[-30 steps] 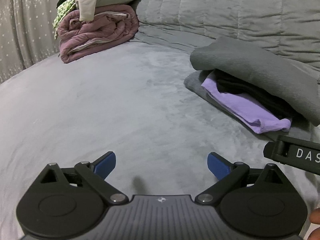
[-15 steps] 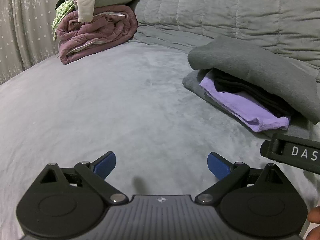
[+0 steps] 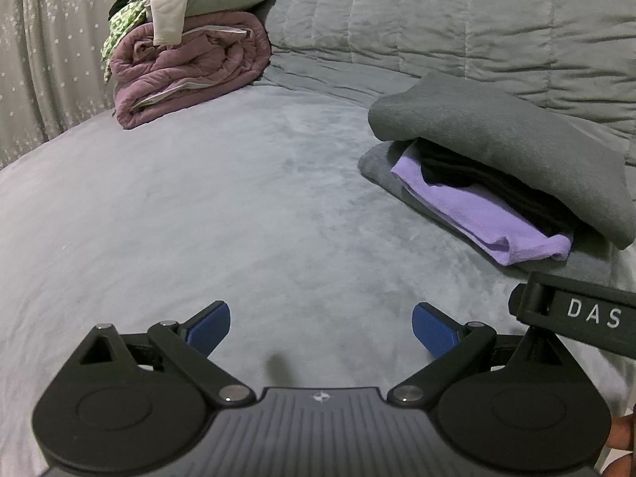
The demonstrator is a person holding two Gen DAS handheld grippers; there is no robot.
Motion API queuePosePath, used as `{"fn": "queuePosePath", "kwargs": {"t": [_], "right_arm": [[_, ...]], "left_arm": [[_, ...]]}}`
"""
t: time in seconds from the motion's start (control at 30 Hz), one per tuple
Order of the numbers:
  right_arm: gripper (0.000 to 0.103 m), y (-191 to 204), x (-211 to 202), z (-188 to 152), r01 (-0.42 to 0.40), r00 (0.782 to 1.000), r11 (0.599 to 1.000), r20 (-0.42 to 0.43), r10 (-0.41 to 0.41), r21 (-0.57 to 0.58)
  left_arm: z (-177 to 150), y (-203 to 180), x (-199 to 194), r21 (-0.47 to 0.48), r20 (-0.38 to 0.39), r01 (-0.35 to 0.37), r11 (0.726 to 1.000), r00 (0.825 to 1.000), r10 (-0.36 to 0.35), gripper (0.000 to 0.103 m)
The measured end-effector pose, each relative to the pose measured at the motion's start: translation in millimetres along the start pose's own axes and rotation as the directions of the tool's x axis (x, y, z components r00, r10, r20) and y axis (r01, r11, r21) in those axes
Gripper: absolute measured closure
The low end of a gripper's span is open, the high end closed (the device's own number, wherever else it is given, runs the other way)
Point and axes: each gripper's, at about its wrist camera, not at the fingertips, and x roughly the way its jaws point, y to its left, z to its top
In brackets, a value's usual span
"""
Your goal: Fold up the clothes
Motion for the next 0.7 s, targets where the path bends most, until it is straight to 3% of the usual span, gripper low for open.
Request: {"fn": "queuePosePath", "kwargs": {"t": [0.7], "right_arm": [[0.0,-0.9,1.2,0.1,0.012,1.0,1.0,0.001,-0.012,0.012]], "left_arm": [[0.0,-3.9,-1.4,0.018,0.004,0.009,1.0,1.0,-0.01,0.004]]}}
